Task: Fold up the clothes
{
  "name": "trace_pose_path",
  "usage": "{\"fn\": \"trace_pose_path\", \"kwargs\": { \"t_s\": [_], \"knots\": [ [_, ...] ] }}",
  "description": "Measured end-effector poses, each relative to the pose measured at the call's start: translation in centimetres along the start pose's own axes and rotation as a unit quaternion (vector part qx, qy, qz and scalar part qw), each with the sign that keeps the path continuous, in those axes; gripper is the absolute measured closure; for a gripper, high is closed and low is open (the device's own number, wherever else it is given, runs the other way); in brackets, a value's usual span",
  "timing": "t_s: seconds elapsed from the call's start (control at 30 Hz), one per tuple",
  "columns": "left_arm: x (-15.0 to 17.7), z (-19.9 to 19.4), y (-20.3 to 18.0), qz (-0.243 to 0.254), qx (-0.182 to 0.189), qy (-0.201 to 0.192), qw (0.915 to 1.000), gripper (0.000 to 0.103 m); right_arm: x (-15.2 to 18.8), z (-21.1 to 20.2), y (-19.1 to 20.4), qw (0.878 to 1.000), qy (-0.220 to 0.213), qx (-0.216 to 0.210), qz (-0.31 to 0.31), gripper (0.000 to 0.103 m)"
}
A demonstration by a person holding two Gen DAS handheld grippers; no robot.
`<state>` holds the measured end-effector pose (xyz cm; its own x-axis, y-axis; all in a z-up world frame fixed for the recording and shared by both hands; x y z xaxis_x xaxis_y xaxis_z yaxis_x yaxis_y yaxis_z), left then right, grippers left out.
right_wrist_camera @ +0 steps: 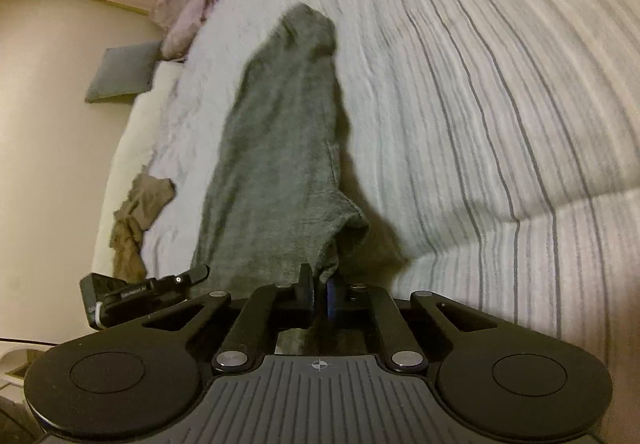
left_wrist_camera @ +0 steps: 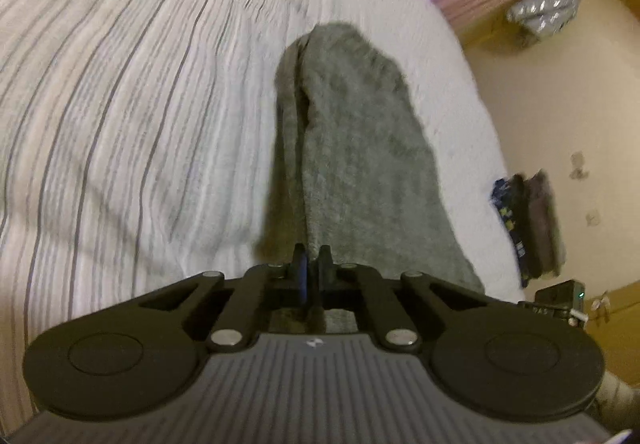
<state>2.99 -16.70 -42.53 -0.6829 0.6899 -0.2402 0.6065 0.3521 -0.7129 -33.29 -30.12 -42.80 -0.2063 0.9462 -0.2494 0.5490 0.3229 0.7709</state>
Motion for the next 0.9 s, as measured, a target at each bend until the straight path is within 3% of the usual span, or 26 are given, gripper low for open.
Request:
{"fn": "trace_pose_path", "kwargs": {
  "t_s": [0.2,0.33,0.43,0.57,0.77,0.9],
  "knots": [
    [4.1,-2.4,-2.3,-0.02,0.017,0.016,0.9995,0.101,1.2,-4.5,0.8,1.0,0.007,0.005,0.011,0.099],
    [7.8,-3.3,-2.1,-0.074,0.015,0.025,0.9968,0.101,3.3,-6.2,0.3,0.998,0.036,0.01,0.056,0.099],
    [8.7,-3.3,-1.6,-0.123,0.011,0.025,0.992,0.101,3.5,-6.3,-0.1,0.994,0.054,0.014,0.093,0.099],
    [6.5,-3.4,-2.0,-0.168,0.025,0.012,0.9855,0.101,0.7,-6.5,0.7,0.991,0.052,0.004,0.123,0.099],
    [-0.9,-2.1,-3.5,-0.208,0.066,-0.008,0.9758,0.1,-6.5,-4.9,2.8,0.987,0.051,-0.011,0.15,0.099],
    [-6.2,1.9,-2.6,-0.264,0.082,-0.004,0.9612,0.098,-11.4,-1.7,1.1,0.97,0.043,-0.011,0.237,0.099]
  ]
}}
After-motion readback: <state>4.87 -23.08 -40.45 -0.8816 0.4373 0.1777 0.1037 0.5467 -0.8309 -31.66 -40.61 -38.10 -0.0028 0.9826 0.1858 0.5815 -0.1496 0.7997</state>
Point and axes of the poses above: each gripper's, at about its wrist camera, not at the fingertips, and z roughly the way its jaws point, y to its left, x to its underside, the point moved 8 cm from there along z, roughly the way its jaws point, and after that the axes turned 5 degrees about -z, right-handed, at the moved point
